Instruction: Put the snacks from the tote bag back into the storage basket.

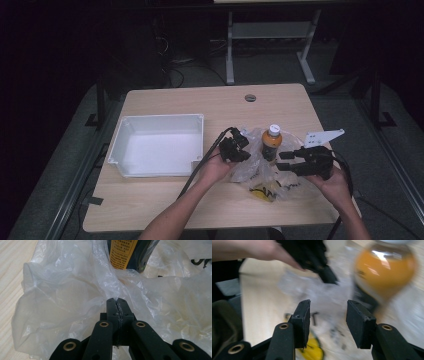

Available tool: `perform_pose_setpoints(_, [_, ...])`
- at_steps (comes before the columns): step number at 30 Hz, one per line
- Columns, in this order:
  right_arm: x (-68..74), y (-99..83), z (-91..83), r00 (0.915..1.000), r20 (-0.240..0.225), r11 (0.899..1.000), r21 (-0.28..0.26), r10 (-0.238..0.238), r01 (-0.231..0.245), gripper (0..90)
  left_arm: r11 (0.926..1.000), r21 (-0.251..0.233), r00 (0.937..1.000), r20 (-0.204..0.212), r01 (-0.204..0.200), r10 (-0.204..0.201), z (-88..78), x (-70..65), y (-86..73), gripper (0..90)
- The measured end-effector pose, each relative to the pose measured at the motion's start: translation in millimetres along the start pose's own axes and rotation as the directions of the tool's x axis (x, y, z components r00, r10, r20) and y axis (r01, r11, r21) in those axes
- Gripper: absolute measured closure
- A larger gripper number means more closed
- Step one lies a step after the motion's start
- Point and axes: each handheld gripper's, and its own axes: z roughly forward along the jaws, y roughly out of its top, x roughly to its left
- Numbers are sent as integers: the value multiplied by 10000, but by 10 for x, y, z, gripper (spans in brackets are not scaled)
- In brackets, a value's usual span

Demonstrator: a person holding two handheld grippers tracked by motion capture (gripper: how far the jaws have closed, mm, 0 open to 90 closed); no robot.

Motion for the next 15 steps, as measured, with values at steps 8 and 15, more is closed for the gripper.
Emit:
perform_pose_setpoints(8, [176, 60, 279, 9967, -496, 9958, 636, -635, 666, 610, 9998, 172, 10000, -56, -78, 79, 20, -9, 1, 898])
perform_pose_setpoints(15, [125, -101, 490, 9970, -688, 9843, 1701, -348, 461, 888, 9994, 330, 9999, -120, -89, 93, 51, -3, -7, 899])
